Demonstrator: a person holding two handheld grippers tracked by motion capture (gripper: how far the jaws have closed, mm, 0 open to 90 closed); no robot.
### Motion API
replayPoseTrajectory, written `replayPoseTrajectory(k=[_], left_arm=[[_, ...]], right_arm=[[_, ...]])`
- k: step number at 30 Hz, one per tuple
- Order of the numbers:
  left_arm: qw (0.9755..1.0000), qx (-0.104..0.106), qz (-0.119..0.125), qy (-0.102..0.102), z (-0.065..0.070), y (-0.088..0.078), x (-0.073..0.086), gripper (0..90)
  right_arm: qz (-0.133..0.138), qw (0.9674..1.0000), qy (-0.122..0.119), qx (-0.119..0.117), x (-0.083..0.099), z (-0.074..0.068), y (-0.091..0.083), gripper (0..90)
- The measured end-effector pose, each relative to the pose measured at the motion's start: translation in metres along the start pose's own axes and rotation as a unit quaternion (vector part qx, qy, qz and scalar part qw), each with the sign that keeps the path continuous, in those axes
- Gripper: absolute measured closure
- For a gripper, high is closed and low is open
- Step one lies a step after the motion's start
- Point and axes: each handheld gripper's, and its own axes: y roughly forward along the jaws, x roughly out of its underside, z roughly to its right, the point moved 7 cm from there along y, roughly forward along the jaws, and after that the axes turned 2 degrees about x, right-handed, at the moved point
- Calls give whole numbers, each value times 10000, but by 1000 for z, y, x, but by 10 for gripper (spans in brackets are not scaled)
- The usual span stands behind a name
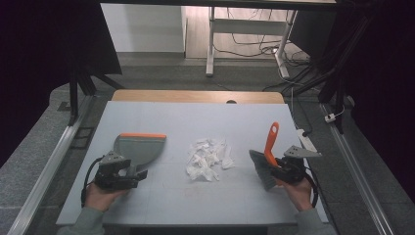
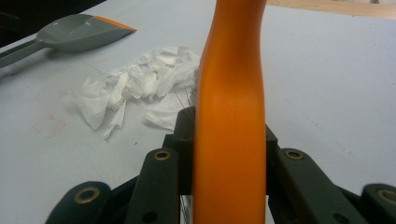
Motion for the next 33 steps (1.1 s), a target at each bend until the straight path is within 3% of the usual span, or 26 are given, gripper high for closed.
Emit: replayPoseTrajectory(k=[13, 33], left_arm=[[10000, 2, 16, -58, -3, -3, -1, 189], [10000, -19, -58, 31, 3, -4, -6, 180]], right_arm=[[-10, 10000, -47, 23, -1, -3, 0, 711], [-10, 10000, -79, 54, -2, -4, -1, 711]])
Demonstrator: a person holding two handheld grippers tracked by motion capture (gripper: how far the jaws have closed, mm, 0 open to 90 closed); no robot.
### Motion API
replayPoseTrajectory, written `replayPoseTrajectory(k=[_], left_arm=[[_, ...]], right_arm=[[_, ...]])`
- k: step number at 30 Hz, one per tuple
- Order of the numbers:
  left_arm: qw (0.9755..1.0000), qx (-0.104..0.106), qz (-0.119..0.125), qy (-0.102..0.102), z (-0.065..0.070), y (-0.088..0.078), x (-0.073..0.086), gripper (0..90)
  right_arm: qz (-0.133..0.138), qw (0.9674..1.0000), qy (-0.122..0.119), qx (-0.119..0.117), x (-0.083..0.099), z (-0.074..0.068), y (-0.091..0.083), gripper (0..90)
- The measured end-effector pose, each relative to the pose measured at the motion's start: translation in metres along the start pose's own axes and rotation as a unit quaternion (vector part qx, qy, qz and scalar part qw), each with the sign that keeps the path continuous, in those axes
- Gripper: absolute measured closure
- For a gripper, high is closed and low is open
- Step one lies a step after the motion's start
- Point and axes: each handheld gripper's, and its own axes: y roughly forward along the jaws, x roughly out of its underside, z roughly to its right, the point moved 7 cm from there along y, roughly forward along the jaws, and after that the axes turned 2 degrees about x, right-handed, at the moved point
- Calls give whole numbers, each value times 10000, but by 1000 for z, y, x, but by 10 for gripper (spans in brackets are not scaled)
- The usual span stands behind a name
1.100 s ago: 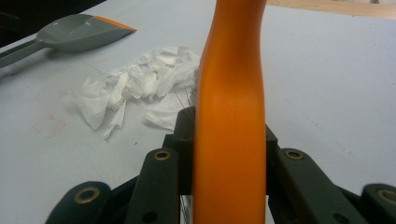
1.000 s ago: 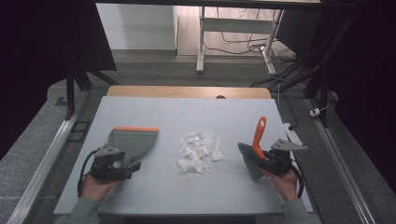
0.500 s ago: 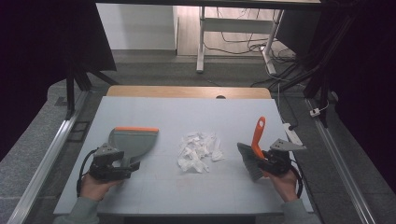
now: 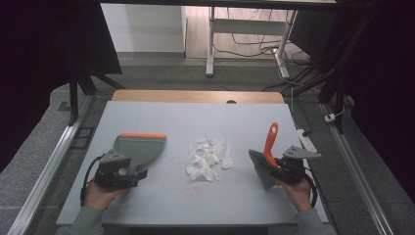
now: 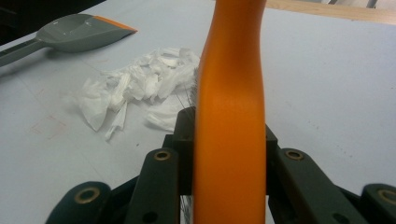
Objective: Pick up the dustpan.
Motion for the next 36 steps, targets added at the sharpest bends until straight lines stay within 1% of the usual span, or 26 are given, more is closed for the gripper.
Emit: replayPoseTrajectory(k=[4, 8, 10, 11, 16, 19, 21, 22, 25, 26, 28, 30, 31, 36], left_arm=[[10000, -35, 48, 24, 2, -4, -4, 177], [9999, -126, 74, 74, 4, -9, -8, 175], [9997, -242, 64, 69, 4, -13, -10, 183], [9996, -269, 72, 70, 4, -14, -11, 183], [9994, -337, 42, 13, 6, -23, -20, 183], [9994, -322, -44, -129, 5, -25, -25, 179], [9990, -374, -157, -187, 2, -22, -28, 173], [9983, -442, -216, -300, -1, -19, -29, 174], [9957, -551, -434, -613, -10, -11, -27, 173], [9950, -580, -438, -689, -12, -9, -26, 173], [9943, -551, -458, -791, -14, -5, -22, 172], [9931, -530, -663, -806, -15, -2, -15, 170], [9928, -536, -720, -796, -16, -1, -13, 165], [9905, -649, -858, -852, -20, -1, -4, 159]], right_arm=[[8, 10000, -2, 14, 0, 0, 0, 711], [15, 10000, -3, 13, -1, 0, -1, 711], [15, 10000, -3, 13, -1, 0, -1, 711], [14, 10000, 1, 11, -1, 0, -1, 711], [43, 10000, 42, -11, -2, 0, -2, 711], [38, 10000, 51, -4, -2, 1, -2, 711], [41, 10000, 49, -1, -2, 1, -2, 711], [40, 10000, 50, -5, -2, 1, -2, 711], [46, 10000, 48, -6, -2, 2, -2, 711], [48, 10000, 47, -7, -2, 2, -2, 711], [43, 10000, 58, 6, -2, 2, -2, 711], [44, 10000, 70, -3, -2, 3, -1, 711], [31, 10000, 66, 7, -1, 3, -1, 711], [15, 10000, 47, 8, -1, 2, -1, 711]])
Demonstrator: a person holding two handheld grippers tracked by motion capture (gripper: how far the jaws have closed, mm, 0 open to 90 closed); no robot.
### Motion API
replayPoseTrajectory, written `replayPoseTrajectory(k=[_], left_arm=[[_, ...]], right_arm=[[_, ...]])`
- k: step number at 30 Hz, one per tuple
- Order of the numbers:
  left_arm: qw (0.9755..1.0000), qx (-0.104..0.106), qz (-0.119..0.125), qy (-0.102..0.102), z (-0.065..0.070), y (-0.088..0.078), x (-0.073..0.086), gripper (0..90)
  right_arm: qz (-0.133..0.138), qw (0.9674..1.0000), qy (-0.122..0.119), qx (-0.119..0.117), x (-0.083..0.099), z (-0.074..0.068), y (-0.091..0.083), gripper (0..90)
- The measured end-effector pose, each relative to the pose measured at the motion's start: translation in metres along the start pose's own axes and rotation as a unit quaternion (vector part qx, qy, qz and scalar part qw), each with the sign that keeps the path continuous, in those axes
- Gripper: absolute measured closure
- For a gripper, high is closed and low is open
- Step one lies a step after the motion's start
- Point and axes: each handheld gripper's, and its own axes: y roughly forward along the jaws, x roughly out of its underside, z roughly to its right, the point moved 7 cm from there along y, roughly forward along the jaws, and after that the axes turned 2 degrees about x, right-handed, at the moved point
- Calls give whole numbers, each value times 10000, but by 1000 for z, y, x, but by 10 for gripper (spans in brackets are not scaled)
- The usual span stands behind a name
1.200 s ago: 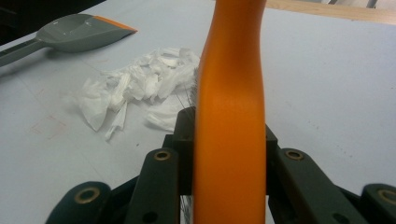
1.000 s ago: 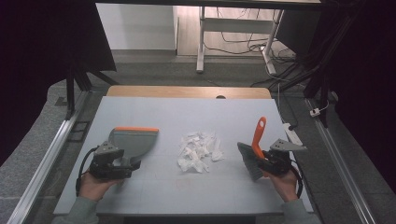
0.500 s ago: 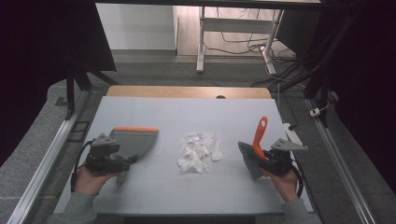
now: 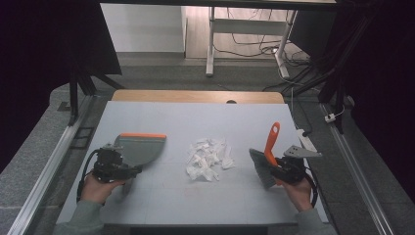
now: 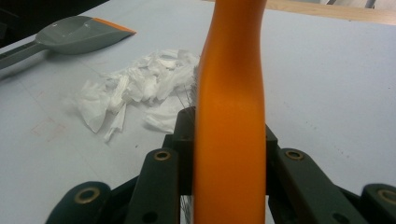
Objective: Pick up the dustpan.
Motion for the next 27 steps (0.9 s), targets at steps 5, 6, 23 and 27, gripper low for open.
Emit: replayPoseTrajectory(k=[5, 6, 23, 27], left_arm=[[9996, -100, -215, -159, -6, 8, 7, 149], [9995, -105, -252, -187, -7, 10, 8, 149], [9974, -168, -402, -572, -17, 40, 15, 194], [9970, -152, -382, -654, -19, 43, 16, 226]], right_arm=[[-28, 10000, 3, -7, 1, 0, 1, 711], [-28, 10000, 3, -7, 1, 0, 1, 711], [-67, 10000, -14, 9, 2, 0, 2, 711], [-75, 10000, -17, 13, 2, 0, 2, 711]])
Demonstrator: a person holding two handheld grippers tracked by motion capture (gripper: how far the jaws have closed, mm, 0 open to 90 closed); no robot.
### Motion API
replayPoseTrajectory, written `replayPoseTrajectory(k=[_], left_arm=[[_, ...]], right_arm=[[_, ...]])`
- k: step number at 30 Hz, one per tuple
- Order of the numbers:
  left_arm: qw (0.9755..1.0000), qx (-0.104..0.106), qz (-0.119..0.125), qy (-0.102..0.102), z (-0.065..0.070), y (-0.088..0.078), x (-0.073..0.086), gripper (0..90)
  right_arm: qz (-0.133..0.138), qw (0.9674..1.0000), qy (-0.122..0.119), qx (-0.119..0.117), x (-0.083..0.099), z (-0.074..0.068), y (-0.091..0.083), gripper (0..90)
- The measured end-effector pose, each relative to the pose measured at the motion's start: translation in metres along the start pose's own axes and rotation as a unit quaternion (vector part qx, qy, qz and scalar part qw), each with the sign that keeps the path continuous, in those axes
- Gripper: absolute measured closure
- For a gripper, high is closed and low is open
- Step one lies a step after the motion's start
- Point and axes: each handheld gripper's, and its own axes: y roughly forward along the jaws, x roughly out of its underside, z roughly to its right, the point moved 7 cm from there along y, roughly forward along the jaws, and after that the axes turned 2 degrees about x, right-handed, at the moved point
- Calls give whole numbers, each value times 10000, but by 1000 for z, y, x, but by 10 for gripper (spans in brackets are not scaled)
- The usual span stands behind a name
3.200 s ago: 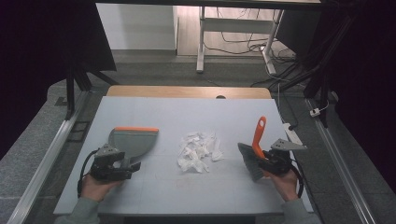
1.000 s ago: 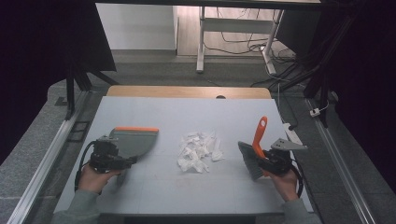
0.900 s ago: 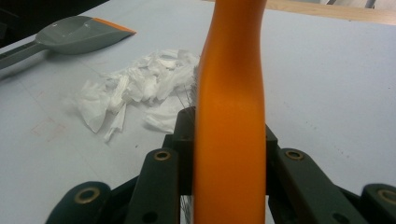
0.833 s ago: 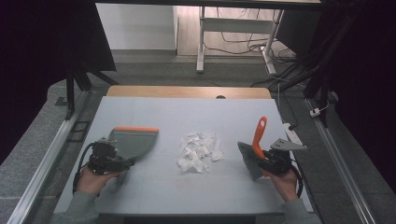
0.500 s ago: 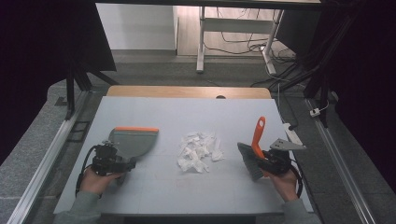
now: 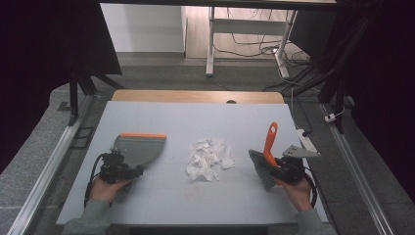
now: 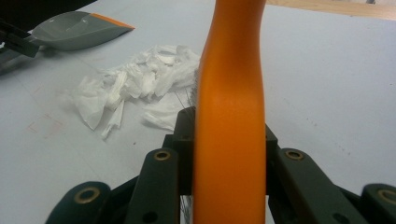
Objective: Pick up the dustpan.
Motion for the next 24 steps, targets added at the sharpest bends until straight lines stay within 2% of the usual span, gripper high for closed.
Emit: replayPoseTrajectory(k=[8, 12, 16, 17, 22, 24], left_arm=[[9999, 15, 28, -103, -2, 3, 0, 261], [9999, 17, 77, -147, -3, 3, -1, 324], [9995, 102, 125, -277, -5, 2, -2, 384], [9993, 180, 139, -309, -4, 2, -2, 398], [9990, 275, 153, -305, -3, 2, -2, 483], [9990, 285, 164, -305, -2, 2, -2, 547]], right_arm=[[1, 10000, 3, 7, 0, 0, 0, 711], [4, 10000, 7, 7, 0, 0, 0, 710], [-2, 10000, 4, 13, 1, 1, 1, 710], [-8, 10000, 5, 15, 1, 1, 1, 711], [-13, 10000, -3, 24, 1, 1, 1, 711], [-27, 10000, -17, 32, 1, 1, 0, 711]])
